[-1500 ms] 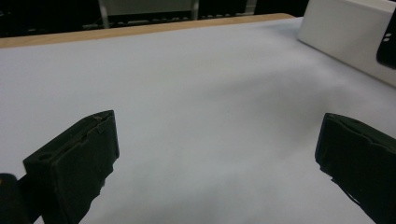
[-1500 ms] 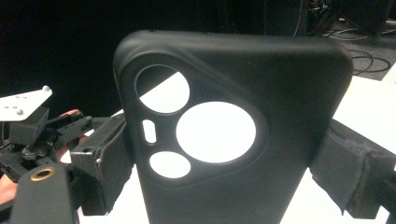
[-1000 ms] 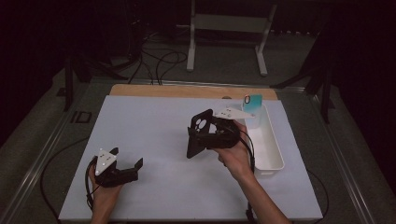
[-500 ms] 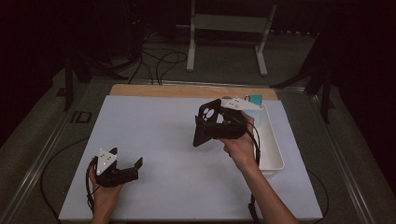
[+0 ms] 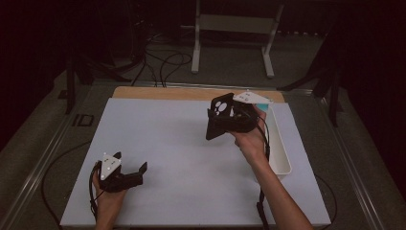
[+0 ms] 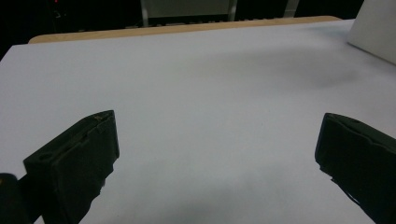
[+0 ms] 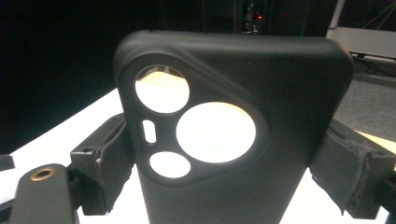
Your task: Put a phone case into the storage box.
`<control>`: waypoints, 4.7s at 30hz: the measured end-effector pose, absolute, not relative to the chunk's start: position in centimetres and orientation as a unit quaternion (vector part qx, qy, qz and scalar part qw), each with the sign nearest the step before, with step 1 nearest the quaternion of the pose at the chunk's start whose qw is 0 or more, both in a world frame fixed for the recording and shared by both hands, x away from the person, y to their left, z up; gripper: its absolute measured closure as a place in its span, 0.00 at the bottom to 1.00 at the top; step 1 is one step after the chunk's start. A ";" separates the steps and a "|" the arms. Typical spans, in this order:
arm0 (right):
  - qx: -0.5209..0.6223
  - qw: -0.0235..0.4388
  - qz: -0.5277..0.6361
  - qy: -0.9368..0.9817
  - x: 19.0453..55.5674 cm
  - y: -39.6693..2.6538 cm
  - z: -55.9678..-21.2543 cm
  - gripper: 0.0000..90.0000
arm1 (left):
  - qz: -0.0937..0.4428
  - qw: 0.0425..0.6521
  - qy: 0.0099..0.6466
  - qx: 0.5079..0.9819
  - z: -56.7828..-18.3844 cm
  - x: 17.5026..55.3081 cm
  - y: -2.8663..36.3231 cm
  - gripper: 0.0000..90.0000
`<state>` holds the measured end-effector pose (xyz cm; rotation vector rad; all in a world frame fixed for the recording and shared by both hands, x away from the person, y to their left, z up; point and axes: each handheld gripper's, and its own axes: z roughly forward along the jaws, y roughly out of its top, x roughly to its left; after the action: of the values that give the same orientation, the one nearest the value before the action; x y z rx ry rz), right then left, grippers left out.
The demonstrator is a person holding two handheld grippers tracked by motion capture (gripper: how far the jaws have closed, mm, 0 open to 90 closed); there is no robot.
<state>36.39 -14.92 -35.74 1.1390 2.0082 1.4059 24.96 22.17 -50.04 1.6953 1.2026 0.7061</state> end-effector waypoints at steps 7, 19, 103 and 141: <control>0.420 0.228 0.499 0.723 37.4 -15.7 -35.9 0.15 | 0.285 0.456 0.487 0.688 -50.0 24.9 22.1 0.00; 0.439 0.246 0.484 0.716 38.8 -17.2 -35.7 0.15 | 0.282 0.457 0.489 0.688 -50.1 25.0 22.0 0.00; 0.543 0.316 0.417 0.657 43.8 -25.7 -36.5 0.15 | 0.285 0.456 0.488 0.688 -50.1 25.0 21.9 0.00; 0.575 0.314 0.380 0.653 45.0 -27.3 -39.1 0.15 | 0.286 0.456 0.489 0.686 -50.1 24.9 21.8 0.00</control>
<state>45.04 -27.33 -39.12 1.5162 1.7208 1.0004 24.93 21.82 -50.13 1.6924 1.2048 0.7062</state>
